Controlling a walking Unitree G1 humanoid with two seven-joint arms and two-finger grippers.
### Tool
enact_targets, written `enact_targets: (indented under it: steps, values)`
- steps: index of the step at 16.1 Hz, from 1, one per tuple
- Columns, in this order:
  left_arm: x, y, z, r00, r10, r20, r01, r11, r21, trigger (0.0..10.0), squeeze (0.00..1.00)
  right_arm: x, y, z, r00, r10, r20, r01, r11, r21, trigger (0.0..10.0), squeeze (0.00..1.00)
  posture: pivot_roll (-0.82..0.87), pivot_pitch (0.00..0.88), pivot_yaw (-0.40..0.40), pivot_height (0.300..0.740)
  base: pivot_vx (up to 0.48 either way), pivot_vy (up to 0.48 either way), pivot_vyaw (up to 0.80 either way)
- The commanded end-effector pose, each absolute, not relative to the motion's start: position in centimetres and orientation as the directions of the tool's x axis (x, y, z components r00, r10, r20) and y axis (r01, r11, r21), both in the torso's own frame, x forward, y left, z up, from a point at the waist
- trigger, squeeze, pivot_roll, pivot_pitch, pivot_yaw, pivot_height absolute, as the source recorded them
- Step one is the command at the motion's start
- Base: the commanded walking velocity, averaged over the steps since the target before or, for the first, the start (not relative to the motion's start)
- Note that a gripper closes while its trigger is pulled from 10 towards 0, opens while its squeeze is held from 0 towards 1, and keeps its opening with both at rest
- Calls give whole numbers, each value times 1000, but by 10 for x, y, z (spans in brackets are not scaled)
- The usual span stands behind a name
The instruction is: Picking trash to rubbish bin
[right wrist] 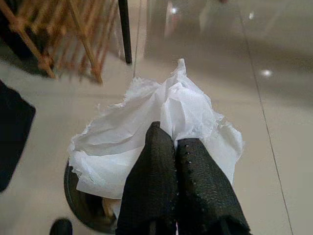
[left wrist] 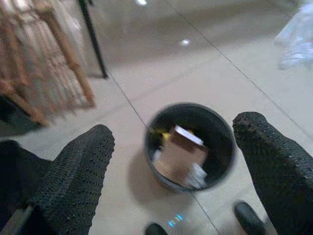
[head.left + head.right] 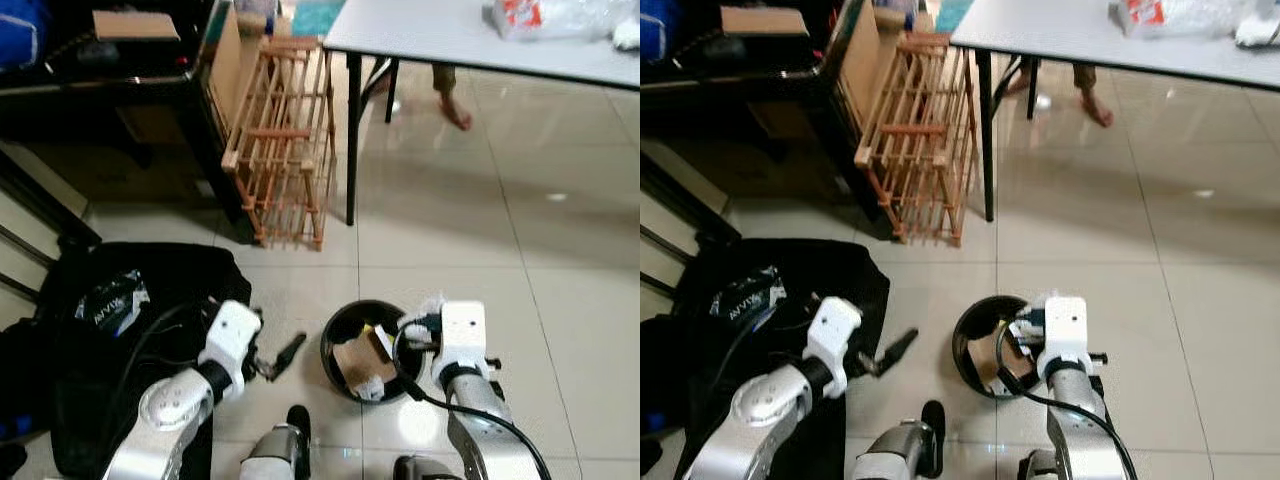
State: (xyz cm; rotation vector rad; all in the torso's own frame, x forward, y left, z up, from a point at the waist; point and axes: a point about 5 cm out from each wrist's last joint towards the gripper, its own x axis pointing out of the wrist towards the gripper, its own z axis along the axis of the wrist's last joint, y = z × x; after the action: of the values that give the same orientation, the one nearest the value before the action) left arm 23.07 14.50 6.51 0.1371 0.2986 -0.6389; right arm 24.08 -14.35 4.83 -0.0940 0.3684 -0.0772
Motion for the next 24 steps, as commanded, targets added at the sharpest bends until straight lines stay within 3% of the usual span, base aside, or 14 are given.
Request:
enact_targets:
  steps: [1, 10, 24]
  values:
    - [221, 146, 58, 722, -601, -343, 640, 768, 2, 10000, 0, 234, -144, 39, 908, -105, -406, 75, 993, -88, 10000, 0, 57, 302, 104, 740, 0, 0, 0]
    - [211, 144, 41, 639, -651, -410, 720, 693, 22, 10000, 0, 225, -146, 13, 845, -96, -526, 78, 995, -56, 10000, 0, 47, 275, 91, 740, 0, 0, 0]
    - [211, 142, 39, 631, -657, -412, 731, 682, 33, 10000, 0, 225, -147, 11, 843, -112, -527, 128, 992, -6, 10000, 0, 43, 280, 90, 740, 0, 0, 0]
